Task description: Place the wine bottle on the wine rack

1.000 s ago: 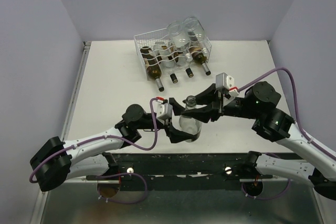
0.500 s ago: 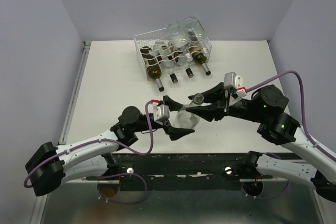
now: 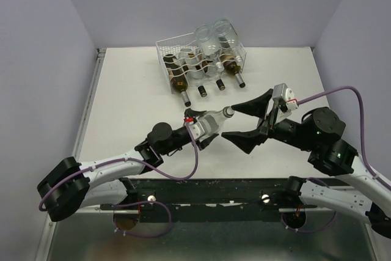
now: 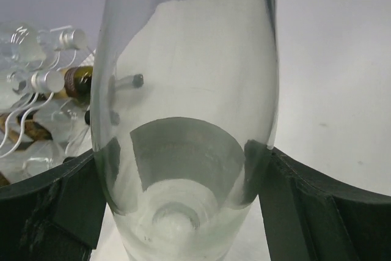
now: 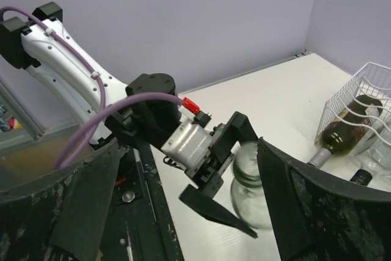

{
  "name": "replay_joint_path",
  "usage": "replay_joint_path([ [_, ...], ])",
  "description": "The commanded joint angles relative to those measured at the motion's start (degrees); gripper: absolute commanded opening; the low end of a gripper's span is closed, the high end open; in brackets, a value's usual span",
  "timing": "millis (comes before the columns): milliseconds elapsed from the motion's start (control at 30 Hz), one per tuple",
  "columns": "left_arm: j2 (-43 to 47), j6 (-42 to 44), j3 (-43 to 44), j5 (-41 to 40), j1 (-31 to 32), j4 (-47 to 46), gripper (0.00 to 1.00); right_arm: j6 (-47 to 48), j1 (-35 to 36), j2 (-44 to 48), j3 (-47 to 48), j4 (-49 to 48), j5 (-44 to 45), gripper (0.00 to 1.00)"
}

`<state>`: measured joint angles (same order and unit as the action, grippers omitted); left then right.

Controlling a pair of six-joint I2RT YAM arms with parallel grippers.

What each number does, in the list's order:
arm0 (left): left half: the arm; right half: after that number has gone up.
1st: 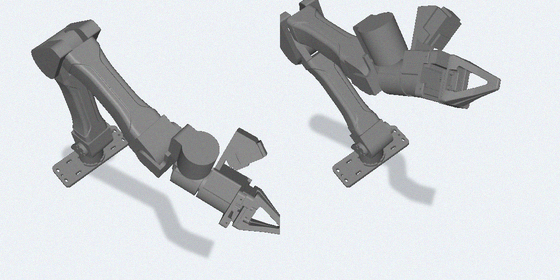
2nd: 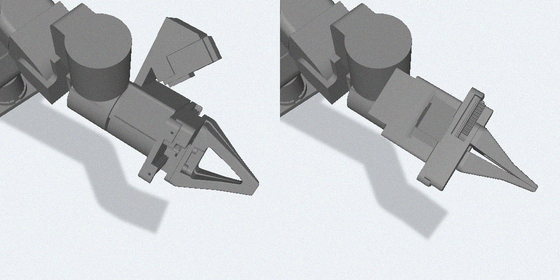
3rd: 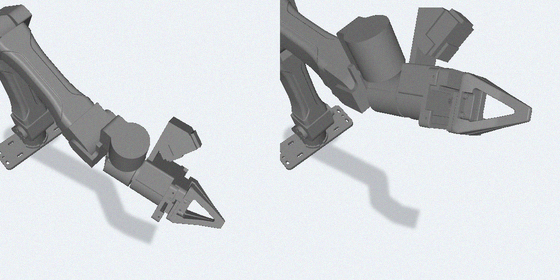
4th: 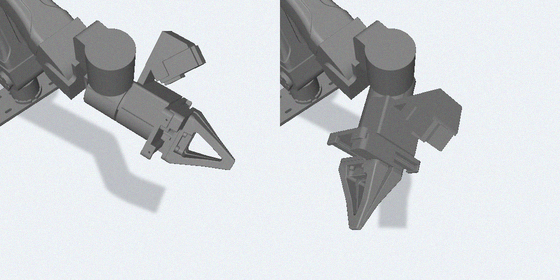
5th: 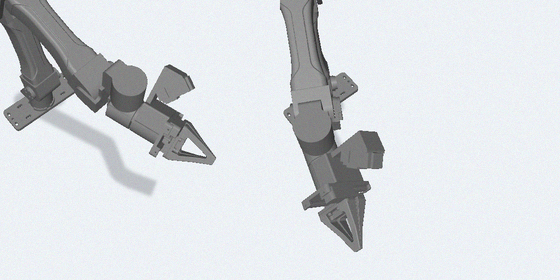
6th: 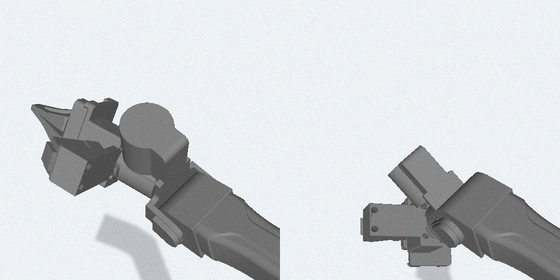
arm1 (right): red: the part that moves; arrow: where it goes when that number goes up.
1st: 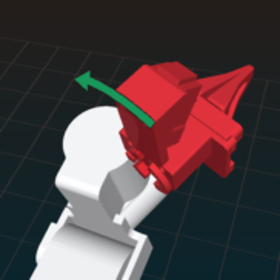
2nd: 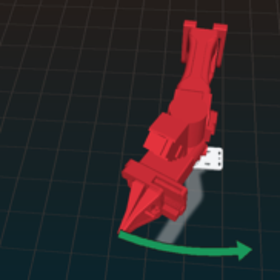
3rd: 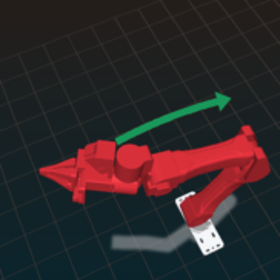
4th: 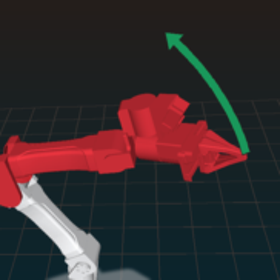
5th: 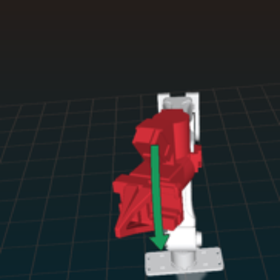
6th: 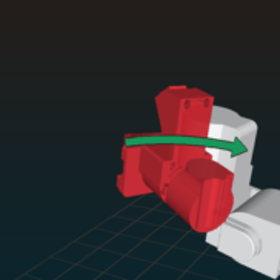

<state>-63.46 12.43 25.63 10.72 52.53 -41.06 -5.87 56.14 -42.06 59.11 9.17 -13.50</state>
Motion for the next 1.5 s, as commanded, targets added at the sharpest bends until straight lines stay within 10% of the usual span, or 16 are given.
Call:
replay_joint_path([
  [0, -0.52, 8.30, 0.04, -5.27, -0.59, -12.46, 0.00, -3.62, 0.81, 0.84, 1.09, 3.21, 6.98, 1.00],
  [600, -10.88, 50.32, 1.18, -7.12, 3.54, -20.37, 0.00, -14.61, 0.73, -11.28, 15.15, 42.85, 30.54, 0.97],
  [1467, -21.79, 61.40, 3.99, -9.31, 7.41, -28.99, 0.00, -20.06, 0.81, -25.96, 7.16, 50.87, 25.19, 0.75],
])
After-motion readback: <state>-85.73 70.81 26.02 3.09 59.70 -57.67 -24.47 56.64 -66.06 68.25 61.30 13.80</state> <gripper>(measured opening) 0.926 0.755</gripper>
